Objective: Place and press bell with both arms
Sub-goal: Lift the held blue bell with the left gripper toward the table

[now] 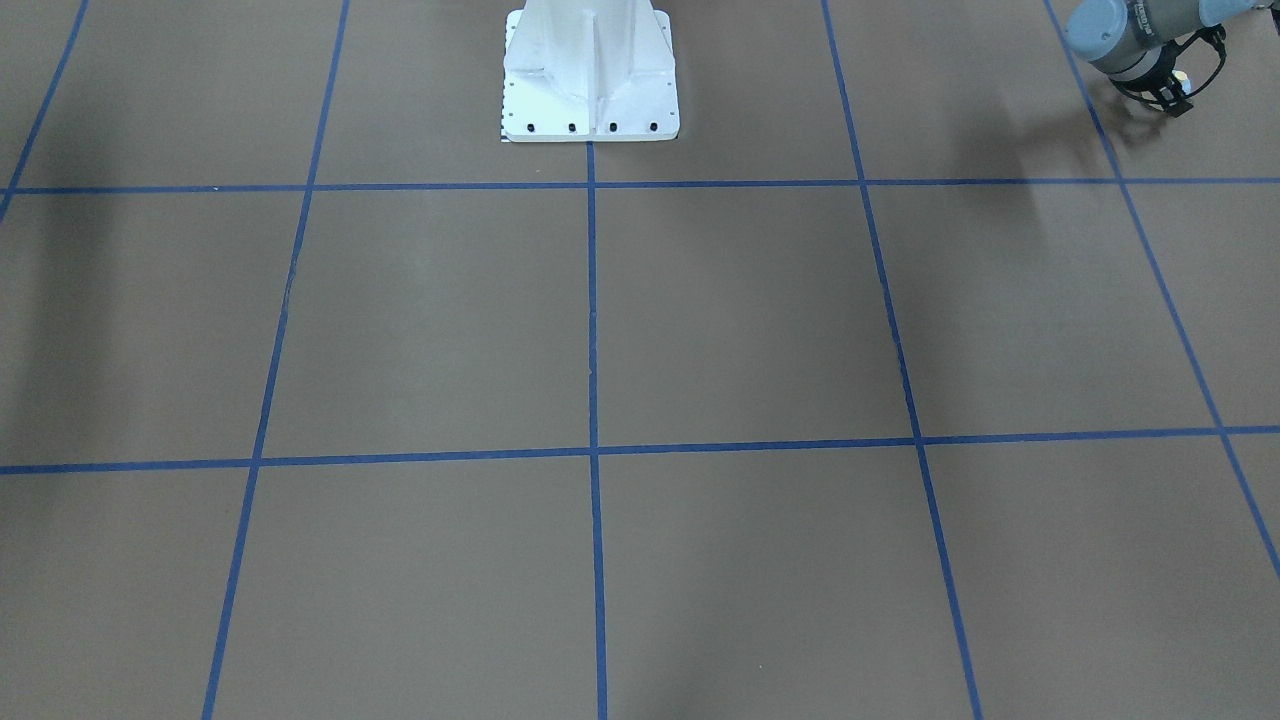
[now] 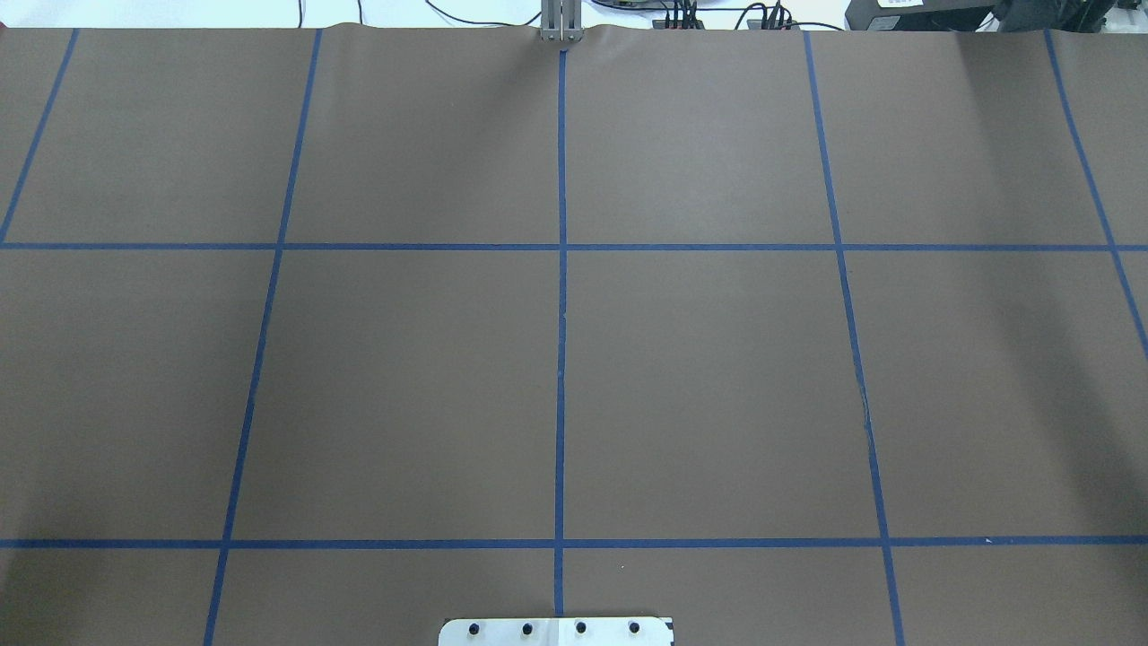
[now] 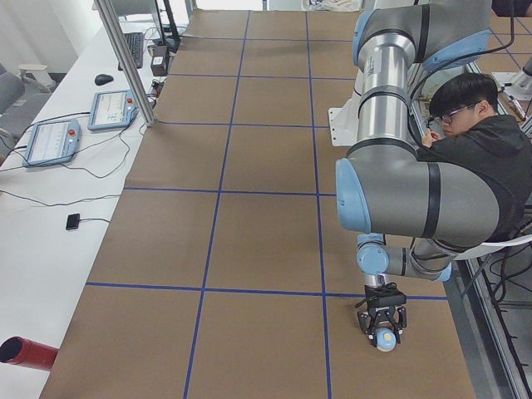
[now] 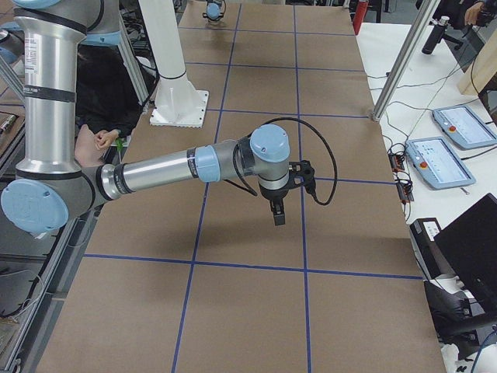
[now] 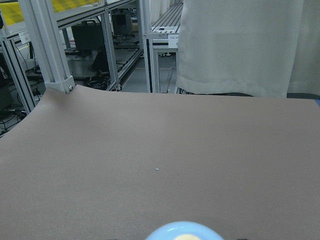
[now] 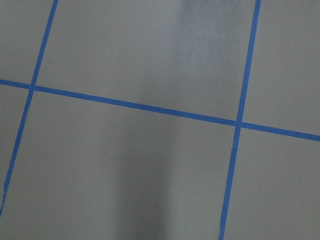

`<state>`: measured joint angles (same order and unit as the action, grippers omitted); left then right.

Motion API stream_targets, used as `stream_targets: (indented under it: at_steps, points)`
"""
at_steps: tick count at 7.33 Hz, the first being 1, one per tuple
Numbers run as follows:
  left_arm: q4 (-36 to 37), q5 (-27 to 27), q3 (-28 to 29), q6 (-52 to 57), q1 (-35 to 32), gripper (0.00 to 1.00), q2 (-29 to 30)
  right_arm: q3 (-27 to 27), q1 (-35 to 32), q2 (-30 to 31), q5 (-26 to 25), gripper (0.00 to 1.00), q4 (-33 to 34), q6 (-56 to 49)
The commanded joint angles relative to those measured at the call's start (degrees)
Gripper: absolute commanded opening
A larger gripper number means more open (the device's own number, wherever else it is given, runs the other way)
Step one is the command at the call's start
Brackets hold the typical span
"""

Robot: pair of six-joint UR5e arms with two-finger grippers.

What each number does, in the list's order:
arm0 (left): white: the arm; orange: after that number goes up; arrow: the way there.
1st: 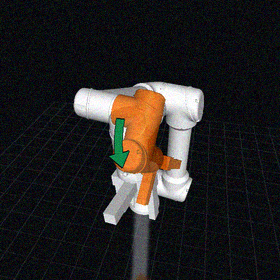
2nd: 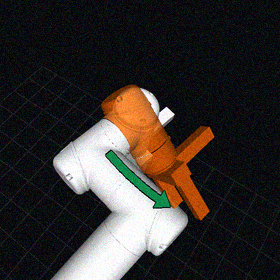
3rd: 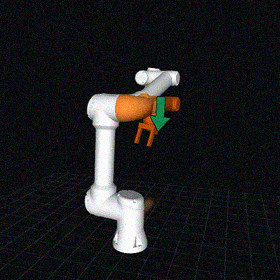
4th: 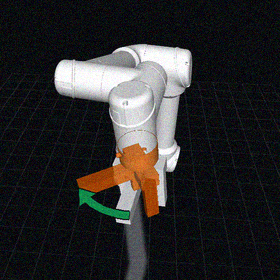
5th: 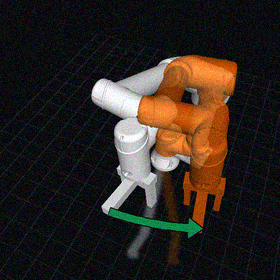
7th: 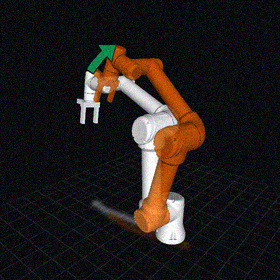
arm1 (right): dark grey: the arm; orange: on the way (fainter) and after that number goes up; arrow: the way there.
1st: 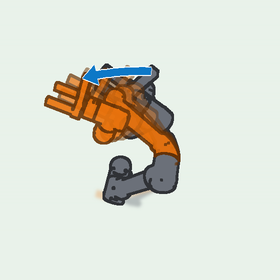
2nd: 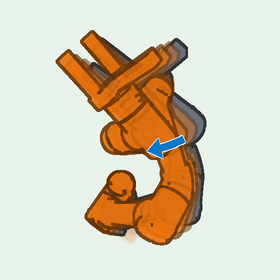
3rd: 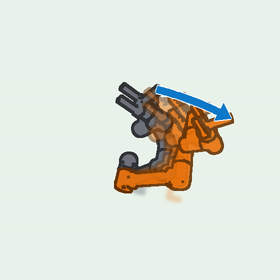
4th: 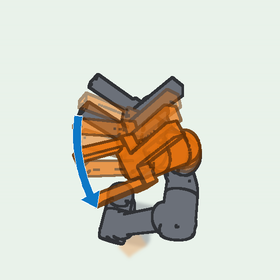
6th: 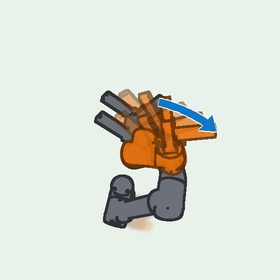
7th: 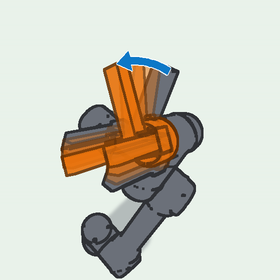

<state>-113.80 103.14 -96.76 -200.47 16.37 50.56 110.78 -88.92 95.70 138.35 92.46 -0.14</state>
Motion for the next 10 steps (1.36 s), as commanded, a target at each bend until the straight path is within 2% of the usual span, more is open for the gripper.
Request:
stream_targets:
  at_steps: [1, 2, 5, 6, 10]
  points:
    - [-3.42, 2.24, -0.54, -2.89, 0.86, 0.00, -2.29, 0.05, -0.02, 0.01, -0.01, 1.00, 0.00, -0.04]
    - [-5.89, 2.41, -0.71, -3.52, 3.82, 0.00, -4.05, 0.05, -0.02, 0.01, -0.01, 1.00, 0.00, -0.04]
    - [-11.96, 1.98, -6.33, -7.54, 12.25, 0.00, -8.98, -0.04, -0.02, 0.01, 0.00, 1.00, 0.00, -0.04]
    - [-14.67, 1.71, -8.17, -12.18, 17.94, 0.00, -11.68, -0.04, 0.06, -0.08, -0.01, 1.00, 0.00, -0.04]
    - [-25.57, 2.23, -8.45, -32.82, 43.07, 0.00, -17.94, -0.13, 0.06, 0.01, -0.01, 1.00, 0.00, -0.04]
